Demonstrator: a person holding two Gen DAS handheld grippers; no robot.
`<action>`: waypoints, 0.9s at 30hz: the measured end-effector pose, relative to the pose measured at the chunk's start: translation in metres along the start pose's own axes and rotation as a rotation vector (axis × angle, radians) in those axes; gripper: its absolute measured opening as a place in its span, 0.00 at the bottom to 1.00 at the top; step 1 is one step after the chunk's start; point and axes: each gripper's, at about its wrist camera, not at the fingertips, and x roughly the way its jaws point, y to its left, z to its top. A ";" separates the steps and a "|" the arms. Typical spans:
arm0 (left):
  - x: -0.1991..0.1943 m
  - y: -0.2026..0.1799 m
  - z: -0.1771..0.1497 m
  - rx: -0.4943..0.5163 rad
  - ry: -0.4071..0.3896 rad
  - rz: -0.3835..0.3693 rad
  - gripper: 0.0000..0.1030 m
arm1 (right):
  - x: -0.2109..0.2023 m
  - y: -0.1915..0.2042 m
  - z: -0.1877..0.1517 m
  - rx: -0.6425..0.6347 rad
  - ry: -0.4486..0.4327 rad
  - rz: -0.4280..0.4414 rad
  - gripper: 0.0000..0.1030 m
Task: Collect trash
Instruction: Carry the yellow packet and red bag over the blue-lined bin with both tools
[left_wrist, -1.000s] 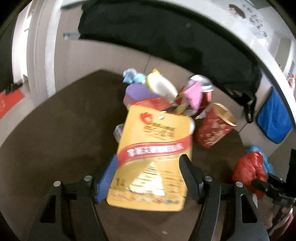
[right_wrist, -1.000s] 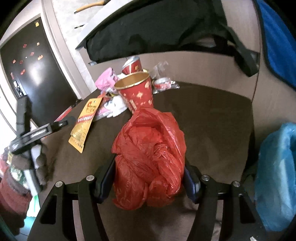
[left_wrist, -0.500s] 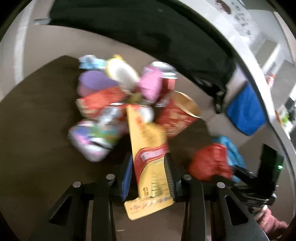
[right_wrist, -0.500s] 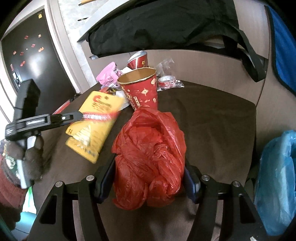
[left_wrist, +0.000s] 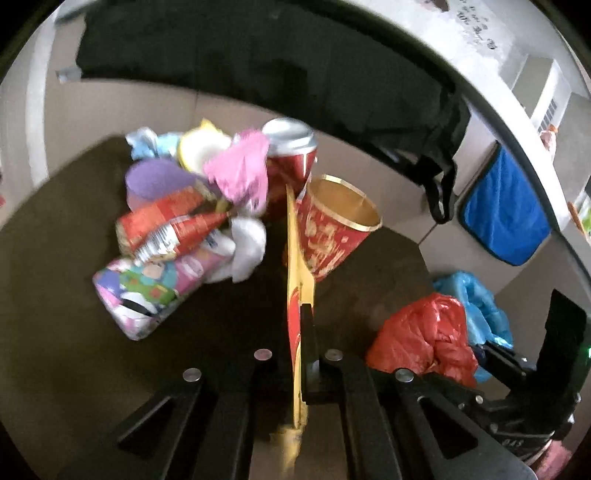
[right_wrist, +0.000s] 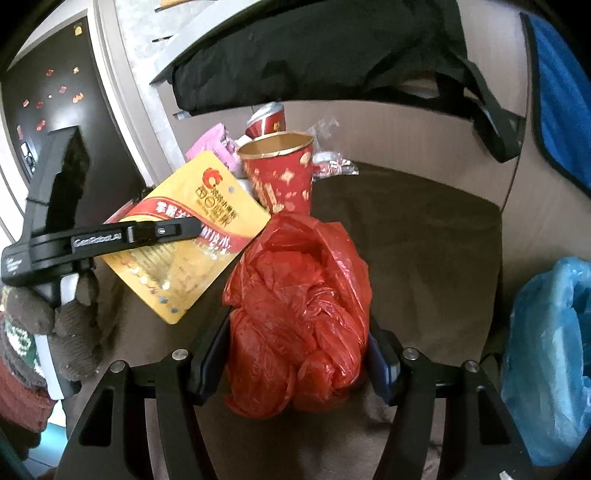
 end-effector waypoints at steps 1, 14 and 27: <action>-0.006 -0.004 -0.001 0.010 -0.019 0.011 0.00 | -0.002 0.000 -0.001 0.003 -0.005 0.000 0.59; -0.056 -0.100 0.009 0.177 -0.226 0.043 0.00 | -0.065 -0.021 0.017 0.011 -0.171 -0.077 0.59; 0.009 -0.286 0.002 0.342 -0.213 -0.216 0.00 | -0.202 -0.154 -0.004 0.157 -0.356 -0.374 0.59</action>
